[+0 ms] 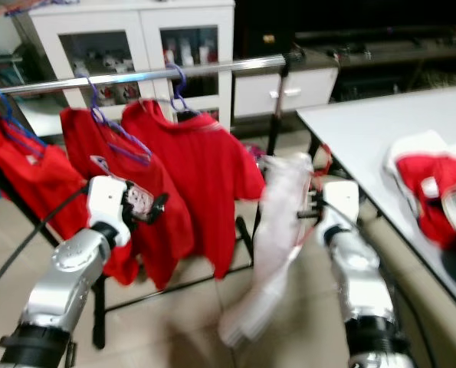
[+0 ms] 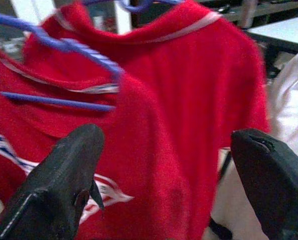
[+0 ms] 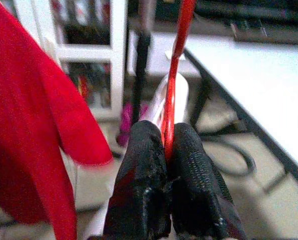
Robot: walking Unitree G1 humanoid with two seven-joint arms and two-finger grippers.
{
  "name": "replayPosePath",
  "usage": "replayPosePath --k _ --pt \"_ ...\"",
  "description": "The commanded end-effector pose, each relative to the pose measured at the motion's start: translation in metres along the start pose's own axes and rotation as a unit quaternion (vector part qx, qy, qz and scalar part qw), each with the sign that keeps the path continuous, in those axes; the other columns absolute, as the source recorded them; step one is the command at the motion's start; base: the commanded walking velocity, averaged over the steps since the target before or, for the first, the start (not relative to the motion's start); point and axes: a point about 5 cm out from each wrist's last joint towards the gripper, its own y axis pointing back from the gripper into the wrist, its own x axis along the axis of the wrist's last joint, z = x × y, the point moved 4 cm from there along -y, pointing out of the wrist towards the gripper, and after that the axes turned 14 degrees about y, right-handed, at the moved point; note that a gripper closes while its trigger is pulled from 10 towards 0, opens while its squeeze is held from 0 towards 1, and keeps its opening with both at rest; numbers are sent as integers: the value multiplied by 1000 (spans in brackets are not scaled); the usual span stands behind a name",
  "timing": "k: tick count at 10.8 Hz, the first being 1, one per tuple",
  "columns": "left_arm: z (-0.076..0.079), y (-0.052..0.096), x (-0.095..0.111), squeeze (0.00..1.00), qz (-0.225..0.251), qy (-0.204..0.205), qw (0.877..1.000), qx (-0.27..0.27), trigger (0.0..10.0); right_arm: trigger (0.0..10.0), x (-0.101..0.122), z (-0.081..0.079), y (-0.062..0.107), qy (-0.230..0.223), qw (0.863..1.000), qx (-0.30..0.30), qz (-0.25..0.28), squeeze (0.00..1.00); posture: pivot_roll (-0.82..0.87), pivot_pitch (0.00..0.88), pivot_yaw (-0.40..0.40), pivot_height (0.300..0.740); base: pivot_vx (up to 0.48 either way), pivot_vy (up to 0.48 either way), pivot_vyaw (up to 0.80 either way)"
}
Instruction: Hang hanger
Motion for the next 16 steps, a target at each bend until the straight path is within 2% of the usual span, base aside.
replayPosePath --k 1,5,6,7,8,9,10,11,13,14,15,16 --pt "-7 2 7 1000 8 -7 1000 6 10000 10000 23 -6 -7 3 998 24 50 0 -16 0 11 740 435 0 0" --pt "-6 4 9 1000 10 -15 1000 -1 10000 10000 33 -29 -3 14 987 131 96 0 -7 0 1 740 437 0 0" --pt "-1 6 12 1000 9 -27 999 -18 10000 10000 38 -42 10 19 970 209 119 0 -5 0 -1 740 439 0 0" --pt "6 8 15 1000 4 -43 998 -46 10000 10000 39 -48 28 34 949 284 131 0 -5 0 -3 740 412 0 0" --pt "8 9 19 1000 5 -49 997 -57 10000 10000 38 -44 33 41 945 296 129 0 -6 0 -5 740 341 0 0" --pt "12 9 31 835 20 -52 995 -77 10000 10000 38 -17 27 53 959 249 121 0 -10 0 -4 740 0 0 0" --pt "15 8 38 698 25 -59 994 -88 10000 10000 44 2 22 51 968 213 125 0 -15 0 -1 740 0 0 0" --pt "27 11 45 557 24 -64 989 -132 10000 10000 58 19 18 46 974 172 142 0 -16 0 -1 740 0 0 0" --pt "45 18 44 333 13 -60 979 -196 10000 10000 71 35 14 46 976 128 169 0 -17 0 -1 740 0 0 0" --pt "52 21 43 153 4 -41 975 -220 10000 10000 77 46 6 43 980 89 173 0 -17 0 -1 740 0 0 0" --pt "54 22 44 0 0 -40 973 -227 10000 10000 81 51 1 40 982 73 170 0 -17 0 -1 740 0 0 0" --pt "60 23 46 0 -4 -38 969 -245 10000 10000 87 53 -14 41 986 61 152 0 -20 0 2 740 0 0 0"
